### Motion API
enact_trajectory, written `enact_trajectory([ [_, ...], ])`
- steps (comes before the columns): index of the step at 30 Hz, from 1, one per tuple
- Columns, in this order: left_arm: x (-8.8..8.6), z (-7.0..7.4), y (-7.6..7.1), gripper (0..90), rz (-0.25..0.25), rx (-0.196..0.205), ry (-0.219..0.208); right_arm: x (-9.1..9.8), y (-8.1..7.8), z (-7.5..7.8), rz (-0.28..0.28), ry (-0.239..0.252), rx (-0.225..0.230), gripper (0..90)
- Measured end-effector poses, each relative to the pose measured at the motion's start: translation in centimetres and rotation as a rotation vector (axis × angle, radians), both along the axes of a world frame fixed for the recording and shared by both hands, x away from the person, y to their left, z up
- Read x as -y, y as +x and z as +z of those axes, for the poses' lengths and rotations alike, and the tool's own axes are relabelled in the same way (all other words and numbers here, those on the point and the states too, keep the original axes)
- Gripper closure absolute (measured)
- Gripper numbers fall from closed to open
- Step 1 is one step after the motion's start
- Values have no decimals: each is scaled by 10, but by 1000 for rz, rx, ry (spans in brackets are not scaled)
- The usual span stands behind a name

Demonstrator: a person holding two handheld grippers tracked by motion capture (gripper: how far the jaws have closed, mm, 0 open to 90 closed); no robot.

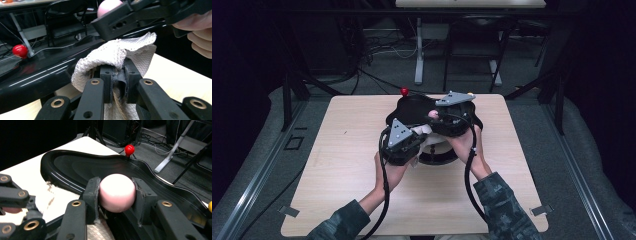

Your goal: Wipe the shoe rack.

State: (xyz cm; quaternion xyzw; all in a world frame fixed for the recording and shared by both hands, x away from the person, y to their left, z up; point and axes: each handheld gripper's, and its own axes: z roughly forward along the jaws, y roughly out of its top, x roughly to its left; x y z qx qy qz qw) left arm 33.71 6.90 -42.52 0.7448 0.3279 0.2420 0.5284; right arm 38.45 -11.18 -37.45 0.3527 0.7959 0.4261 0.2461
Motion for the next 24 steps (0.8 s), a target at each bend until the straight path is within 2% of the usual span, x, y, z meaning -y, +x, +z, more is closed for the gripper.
enact_trajectory([
  [3, -5, 2, 0, 810, 4, 3, 0, 0, 0, 0, 13, 6, -8, 602],
  [15, -28, 5, -5, 811, 14, 13, 8, 0, 0, 1, 6, -7, -4, 602],
  [24, -48, 8, -8, 809, 45, 22, 10, 0, 0, 1, 6, -8, -4, 601],
])
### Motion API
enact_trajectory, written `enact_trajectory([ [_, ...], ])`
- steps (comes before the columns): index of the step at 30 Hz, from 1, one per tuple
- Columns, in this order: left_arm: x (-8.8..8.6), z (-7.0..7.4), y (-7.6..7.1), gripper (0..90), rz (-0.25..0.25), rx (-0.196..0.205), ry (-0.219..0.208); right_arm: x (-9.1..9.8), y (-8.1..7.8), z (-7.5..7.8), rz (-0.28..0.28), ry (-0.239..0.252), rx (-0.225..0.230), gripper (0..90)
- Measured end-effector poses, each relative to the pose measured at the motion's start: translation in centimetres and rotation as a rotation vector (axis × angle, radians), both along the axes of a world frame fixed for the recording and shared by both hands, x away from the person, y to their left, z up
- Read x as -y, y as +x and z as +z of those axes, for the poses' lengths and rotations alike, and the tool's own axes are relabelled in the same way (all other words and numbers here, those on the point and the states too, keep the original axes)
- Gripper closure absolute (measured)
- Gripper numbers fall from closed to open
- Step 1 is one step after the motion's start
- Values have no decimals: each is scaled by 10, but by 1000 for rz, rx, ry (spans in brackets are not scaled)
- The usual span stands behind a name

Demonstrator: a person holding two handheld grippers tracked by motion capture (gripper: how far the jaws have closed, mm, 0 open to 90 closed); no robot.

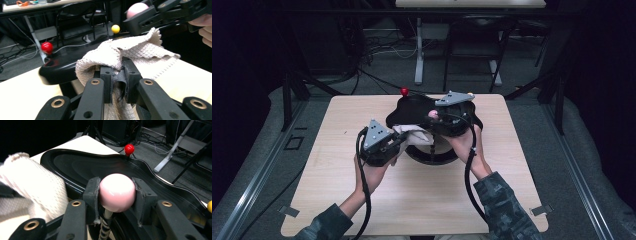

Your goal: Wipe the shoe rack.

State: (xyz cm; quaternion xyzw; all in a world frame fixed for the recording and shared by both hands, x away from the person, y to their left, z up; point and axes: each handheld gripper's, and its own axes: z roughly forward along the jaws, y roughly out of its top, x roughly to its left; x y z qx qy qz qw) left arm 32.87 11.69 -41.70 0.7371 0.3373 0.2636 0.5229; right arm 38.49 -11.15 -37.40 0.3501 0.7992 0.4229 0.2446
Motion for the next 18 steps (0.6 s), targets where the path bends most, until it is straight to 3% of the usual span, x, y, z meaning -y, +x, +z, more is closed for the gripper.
enact_trajectory([
  [18, -30, -1, 4, 808, 84, 0, 0, 0, 0, 0, -1, -1, -1, 602],
])
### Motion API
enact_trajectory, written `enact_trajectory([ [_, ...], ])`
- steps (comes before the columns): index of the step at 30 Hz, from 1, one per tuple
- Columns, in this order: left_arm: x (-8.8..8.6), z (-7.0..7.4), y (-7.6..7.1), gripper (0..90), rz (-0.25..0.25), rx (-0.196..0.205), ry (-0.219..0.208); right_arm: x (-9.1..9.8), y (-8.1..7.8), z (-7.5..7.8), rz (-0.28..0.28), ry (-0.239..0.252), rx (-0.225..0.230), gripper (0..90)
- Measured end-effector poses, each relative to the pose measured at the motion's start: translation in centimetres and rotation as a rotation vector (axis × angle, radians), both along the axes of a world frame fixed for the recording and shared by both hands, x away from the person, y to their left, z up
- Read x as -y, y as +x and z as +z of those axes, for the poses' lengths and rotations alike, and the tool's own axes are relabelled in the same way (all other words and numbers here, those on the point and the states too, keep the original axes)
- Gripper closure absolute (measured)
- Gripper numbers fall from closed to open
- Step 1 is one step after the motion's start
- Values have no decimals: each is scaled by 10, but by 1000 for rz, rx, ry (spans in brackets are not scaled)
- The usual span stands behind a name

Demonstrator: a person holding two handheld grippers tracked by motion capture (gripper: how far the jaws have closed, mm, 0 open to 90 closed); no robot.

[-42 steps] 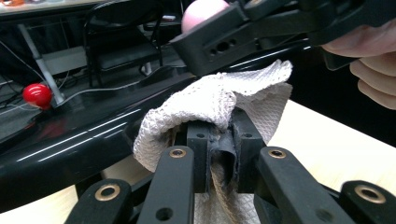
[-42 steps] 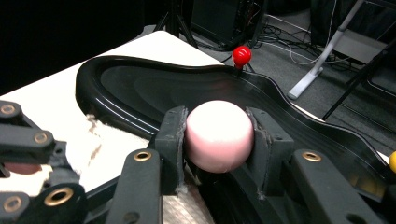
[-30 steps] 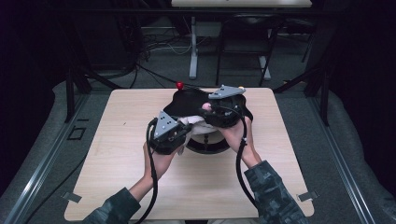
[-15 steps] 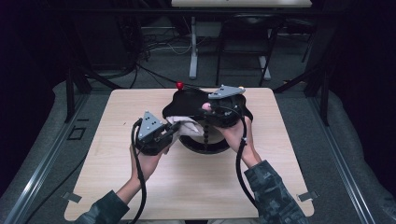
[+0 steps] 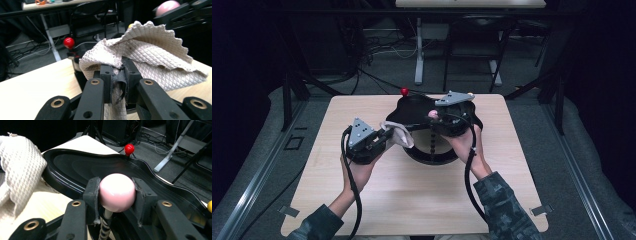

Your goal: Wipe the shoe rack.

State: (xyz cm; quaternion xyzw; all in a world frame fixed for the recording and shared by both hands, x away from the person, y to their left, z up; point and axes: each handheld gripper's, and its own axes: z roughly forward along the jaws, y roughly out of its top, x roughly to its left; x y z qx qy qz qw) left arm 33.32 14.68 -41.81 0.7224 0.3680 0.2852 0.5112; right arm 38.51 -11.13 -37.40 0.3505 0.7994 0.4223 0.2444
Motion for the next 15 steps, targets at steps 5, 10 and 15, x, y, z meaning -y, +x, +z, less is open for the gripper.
enact_trajectory([
  [5, 7, 0, -3, 813, -12, 11, 0, 0, 1, 0, 2, 7, -7, 602],
  [10, 26, -1, -7, 813, -48, 22, 10, 0, 1, 1, 2, 4, -20, 601],
  [15, 47, -5, -7, 811, -79, 26, 15, 0, 3, 5, 5, -4, -49, 600],
])
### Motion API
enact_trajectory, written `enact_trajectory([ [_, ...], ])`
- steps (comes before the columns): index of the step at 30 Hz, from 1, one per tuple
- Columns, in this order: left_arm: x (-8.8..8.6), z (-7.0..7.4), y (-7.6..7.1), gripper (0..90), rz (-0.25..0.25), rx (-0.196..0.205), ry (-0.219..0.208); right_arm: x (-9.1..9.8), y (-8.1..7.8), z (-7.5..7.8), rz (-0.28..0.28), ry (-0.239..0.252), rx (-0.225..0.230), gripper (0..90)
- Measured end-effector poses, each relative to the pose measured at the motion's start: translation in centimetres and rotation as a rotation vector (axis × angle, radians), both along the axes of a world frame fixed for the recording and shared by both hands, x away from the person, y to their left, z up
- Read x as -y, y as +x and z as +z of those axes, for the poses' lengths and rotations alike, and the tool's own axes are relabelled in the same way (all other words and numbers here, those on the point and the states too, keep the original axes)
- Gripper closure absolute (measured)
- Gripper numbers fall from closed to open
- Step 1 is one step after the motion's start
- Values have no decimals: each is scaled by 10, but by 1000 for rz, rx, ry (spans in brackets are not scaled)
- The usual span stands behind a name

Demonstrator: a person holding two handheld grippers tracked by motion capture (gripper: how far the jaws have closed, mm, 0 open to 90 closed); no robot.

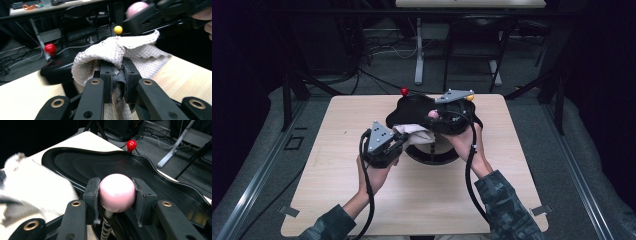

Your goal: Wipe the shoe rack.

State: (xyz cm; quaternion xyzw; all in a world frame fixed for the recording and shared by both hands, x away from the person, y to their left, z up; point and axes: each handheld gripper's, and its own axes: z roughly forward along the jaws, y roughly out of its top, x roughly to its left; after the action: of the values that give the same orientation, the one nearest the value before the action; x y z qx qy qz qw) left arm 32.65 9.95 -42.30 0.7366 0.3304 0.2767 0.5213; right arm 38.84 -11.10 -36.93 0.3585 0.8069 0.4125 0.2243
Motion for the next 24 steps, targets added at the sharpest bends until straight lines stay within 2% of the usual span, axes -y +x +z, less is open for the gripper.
enact_trajectory([
  [9, 36, -9, 7, 810, -27, 0, -20, 1, 3, 4, 11, -11, -38, 599],
  [24, 69, -17, 8, 809, -46, -4, -78, 2, 8, 7, 33, -6, -86, 599],
])
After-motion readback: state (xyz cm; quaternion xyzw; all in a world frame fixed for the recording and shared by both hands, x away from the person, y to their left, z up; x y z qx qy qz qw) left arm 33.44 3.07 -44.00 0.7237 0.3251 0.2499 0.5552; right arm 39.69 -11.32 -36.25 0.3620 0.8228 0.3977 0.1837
